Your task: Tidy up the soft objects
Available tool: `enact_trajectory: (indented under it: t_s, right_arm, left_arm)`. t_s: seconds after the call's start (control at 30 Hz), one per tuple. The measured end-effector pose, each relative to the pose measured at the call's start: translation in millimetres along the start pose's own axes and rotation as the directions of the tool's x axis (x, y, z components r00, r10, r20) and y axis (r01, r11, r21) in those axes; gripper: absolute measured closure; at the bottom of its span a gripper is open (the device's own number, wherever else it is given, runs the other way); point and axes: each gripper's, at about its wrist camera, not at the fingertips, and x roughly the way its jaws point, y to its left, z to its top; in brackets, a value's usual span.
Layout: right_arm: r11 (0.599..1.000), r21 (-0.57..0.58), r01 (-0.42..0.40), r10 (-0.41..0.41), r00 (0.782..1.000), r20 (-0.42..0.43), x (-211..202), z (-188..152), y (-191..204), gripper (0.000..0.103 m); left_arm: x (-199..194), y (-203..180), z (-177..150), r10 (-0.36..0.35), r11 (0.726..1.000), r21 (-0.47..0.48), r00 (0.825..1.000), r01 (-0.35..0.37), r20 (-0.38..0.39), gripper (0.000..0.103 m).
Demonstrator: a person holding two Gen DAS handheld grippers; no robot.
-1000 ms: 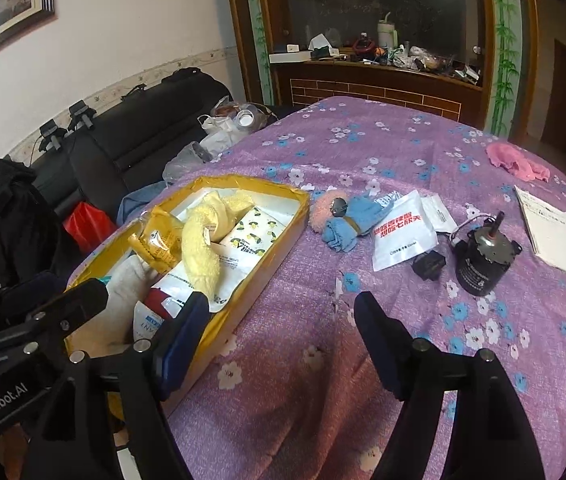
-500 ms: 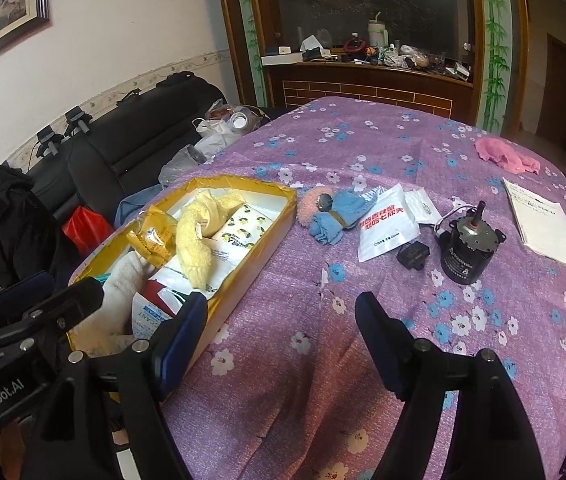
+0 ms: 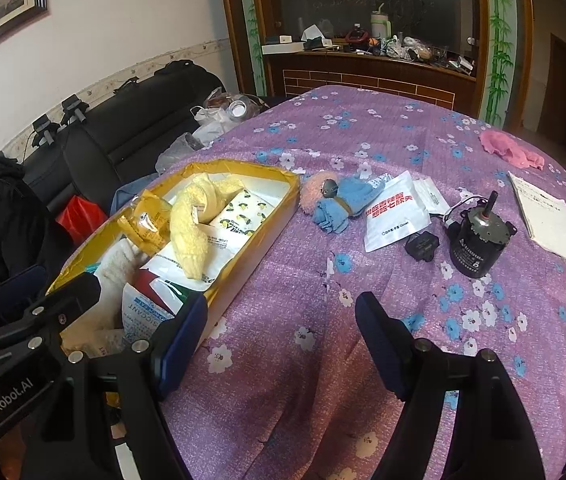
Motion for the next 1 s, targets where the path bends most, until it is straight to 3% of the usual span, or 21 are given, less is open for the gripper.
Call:
enact_trajectory:
  t_s: [1.0]
  right_arm:
    - [1.000, -0.019, 0.013, -0.013, 0.999, -0.032, 20, 2, 6, 0.027]
  left_arm:
    - [18, 15, -3, 0.025, 1.000, -0.015, 0.999, -0.025, -0.030, 0.032]
